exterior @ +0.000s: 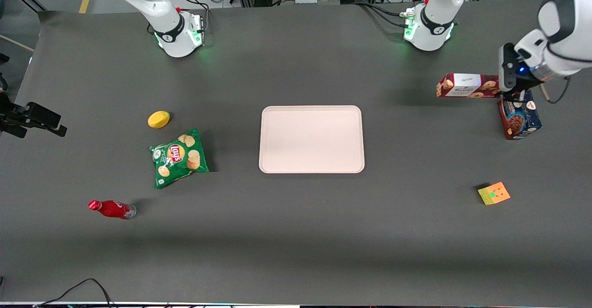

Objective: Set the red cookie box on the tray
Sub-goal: 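Lift the red box and carry it over the pink tray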

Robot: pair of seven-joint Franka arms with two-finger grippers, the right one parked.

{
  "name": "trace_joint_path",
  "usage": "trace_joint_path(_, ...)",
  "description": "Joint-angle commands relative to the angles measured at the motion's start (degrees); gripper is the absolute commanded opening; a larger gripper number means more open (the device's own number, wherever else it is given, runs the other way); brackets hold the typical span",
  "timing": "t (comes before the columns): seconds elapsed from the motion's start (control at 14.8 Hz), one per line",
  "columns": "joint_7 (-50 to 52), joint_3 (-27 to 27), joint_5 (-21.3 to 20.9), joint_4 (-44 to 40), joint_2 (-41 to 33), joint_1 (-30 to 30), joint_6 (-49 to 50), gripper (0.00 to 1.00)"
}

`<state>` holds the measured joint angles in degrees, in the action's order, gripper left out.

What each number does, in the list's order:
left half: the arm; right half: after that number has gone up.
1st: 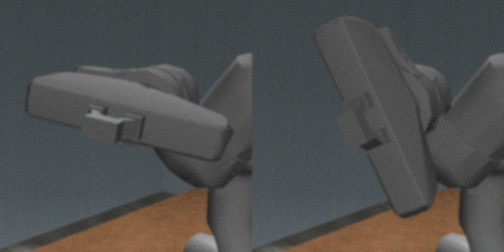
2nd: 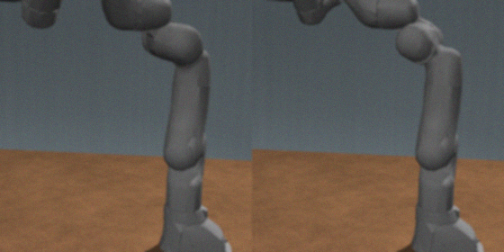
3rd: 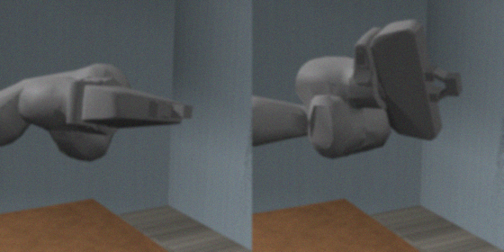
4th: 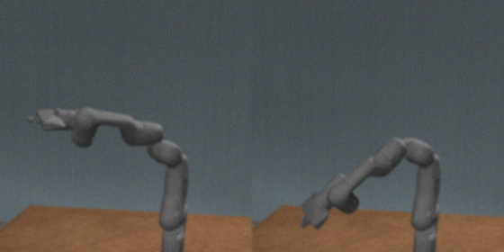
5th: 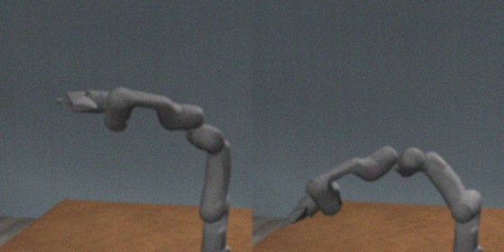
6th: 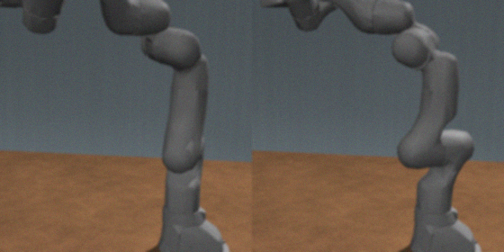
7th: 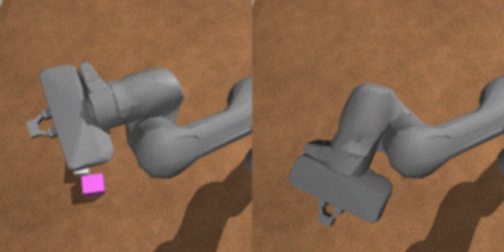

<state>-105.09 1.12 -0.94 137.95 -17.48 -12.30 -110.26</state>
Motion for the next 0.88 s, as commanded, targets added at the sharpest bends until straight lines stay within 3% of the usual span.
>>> trace_joint_path(0.0,0.94,2.38,0.68,-13.63,-0.71,-0.27,11.87,0.24)
trace_joint_path(0.2,8.55,2.92,0.76,-19.47,-0.80,-0.18,17.69,0.24)
trace_joint_path(0.47,32.60,10.02,3.13,-24.21,-1.24,-0.18,23.58,0.23)
trace_joint_path(0.68,52.21,13.29,10.22,-24.40,-1.42,-0.10,26.84,0.23)
trace_joint_path(0.81,59.44,17.30,12.36,-24.66,-1.50,0.08,26.41,0.23)
